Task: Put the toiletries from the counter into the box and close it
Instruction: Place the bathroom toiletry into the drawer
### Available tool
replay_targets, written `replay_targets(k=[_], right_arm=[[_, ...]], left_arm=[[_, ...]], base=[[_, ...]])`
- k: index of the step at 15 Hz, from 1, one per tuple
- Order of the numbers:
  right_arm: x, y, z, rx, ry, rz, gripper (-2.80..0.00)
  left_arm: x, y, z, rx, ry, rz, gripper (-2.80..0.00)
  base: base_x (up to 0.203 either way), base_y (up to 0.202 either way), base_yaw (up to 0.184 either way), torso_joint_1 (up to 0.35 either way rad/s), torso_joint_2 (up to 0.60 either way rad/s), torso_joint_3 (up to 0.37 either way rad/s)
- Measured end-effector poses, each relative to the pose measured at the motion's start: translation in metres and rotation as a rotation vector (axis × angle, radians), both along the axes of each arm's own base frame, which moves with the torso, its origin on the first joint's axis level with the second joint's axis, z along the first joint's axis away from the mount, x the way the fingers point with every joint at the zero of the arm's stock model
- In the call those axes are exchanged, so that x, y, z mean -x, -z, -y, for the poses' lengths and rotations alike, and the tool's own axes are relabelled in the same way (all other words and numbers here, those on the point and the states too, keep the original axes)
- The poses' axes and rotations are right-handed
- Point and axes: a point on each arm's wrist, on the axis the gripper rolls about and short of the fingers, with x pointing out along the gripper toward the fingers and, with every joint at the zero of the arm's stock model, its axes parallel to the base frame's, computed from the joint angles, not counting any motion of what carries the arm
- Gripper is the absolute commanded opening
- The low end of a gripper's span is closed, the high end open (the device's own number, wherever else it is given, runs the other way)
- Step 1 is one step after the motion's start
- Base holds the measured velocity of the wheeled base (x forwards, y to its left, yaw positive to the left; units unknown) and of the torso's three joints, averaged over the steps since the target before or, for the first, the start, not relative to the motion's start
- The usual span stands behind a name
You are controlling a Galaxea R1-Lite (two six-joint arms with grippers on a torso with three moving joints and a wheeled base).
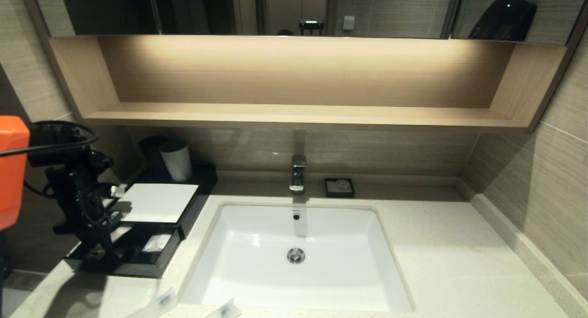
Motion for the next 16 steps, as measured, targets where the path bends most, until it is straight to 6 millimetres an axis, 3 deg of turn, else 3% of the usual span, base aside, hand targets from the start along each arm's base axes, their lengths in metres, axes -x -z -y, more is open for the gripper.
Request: replay_targets(k=[1,10,16], right_arm=[[0.000,0.000,0.000,0.000,0.000,0.000,-2.80],[0.000,0.000,0.000,0.000,0.000,0.000,-2.80],[0.000,0.000,0.000,0.000,0.000,0.000,-2.80]], left_arm=[[0.000,0.000,0.000,-0.001,0.000,0.004,0.00],[-0.001,-0.004,-0.001,-0.009,-0.003,0.037,0.00],[0.007,-0.030,0.002,-0.022,-0.004,0.094,0.00]], base=[[0.000,0.000,0.000,0.000,0.00,0.000],[0.000,0.000,0.000,0.000,0.00,0.000],[0.000,0.000,0.000,0.000,0.00,0.000]])
